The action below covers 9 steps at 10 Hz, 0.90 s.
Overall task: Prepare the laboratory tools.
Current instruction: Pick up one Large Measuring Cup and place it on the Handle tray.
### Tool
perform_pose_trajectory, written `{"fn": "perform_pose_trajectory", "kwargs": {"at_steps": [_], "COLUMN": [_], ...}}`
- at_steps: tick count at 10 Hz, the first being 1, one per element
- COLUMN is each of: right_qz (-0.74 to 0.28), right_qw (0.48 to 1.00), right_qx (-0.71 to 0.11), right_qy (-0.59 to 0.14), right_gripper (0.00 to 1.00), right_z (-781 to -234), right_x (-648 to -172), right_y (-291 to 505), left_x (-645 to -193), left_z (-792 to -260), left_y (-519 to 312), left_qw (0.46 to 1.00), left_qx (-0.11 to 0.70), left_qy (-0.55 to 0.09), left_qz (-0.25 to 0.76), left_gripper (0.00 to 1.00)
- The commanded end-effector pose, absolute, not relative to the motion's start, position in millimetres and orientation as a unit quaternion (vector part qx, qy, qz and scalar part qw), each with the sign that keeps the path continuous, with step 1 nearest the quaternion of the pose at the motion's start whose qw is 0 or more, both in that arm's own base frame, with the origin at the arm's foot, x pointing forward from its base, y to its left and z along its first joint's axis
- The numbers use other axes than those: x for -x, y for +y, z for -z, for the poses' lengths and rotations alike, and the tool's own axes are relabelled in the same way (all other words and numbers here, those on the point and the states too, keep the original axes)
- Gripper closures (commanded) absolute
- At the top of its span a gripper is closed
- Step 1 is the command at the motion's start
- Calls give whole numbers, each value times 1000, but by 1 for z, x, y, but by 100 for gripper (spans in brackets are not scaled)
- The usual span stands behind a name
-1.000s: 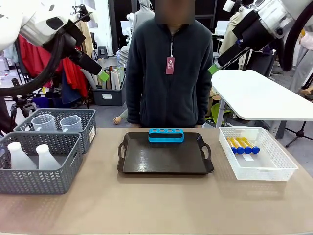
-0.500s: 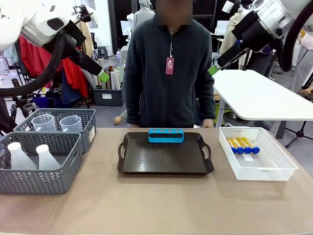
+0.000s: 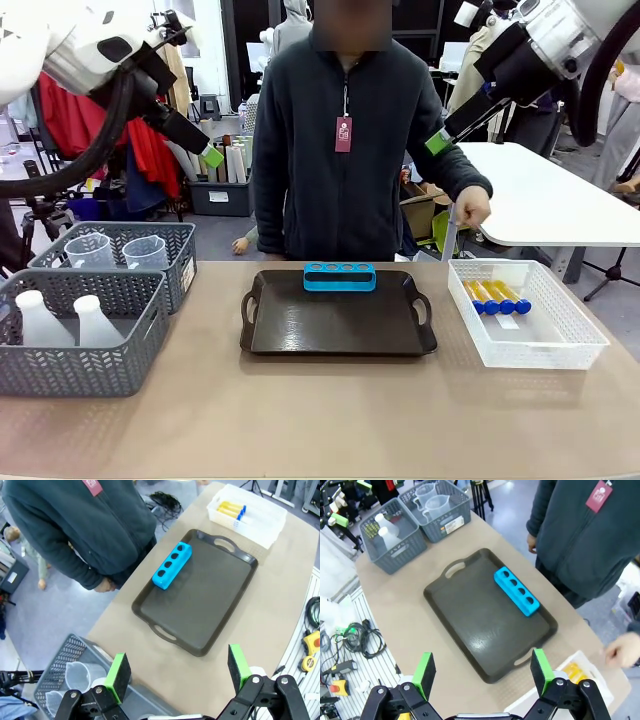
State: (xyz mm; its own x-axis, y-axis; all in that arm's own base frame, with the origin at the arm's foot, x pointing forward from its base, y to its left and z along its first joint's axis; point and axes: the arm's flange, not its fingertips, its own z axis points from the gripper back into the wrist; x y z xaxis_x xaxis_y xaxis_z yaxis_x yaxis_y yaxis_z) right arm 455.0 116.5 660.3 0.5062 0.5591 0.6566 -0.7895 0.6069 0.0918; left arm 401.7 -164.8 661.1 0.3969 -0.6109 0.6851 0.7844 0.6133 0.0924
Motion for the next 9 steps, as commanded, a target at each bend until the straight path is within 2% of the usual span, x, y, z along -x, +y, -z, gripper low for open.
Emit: {"fn": "perform_pose_trajectory", "kwargs": {"at_steps": [1, 4, 5, 7, 9], "right_qz": [-398, -398, -398, -398, -398], "right_qw": [844, 844, 844, 844, 844], "right_qx": [-196, -196, -196, -196, -196], "right_qy": [-300, -300, -300, -300, -300], "right_gripper": [0, 0, 0, 0, 0], "right_z": [-661, -661, -661, -661, -661], "right_x": [-455, -455, -455, -455, -455], "right_y": [115, 115, 115, 115, 115], "left_x": [-402, -402, -403, -405, -427], "left_z": [-661, -661, -663, -668, -654], "left_y": [-163, -165, -163, -150, -132], "left_qw": [826, 827, 843, 872, 909], "left_qx": [130, 123, 88, 80, 67], "left_qy": [-351, -351, -335, -255, -202], "left_qz": [421, 422, 412, 409, 360], "left_gripper": [0, 0, 0, 0, 0]}}
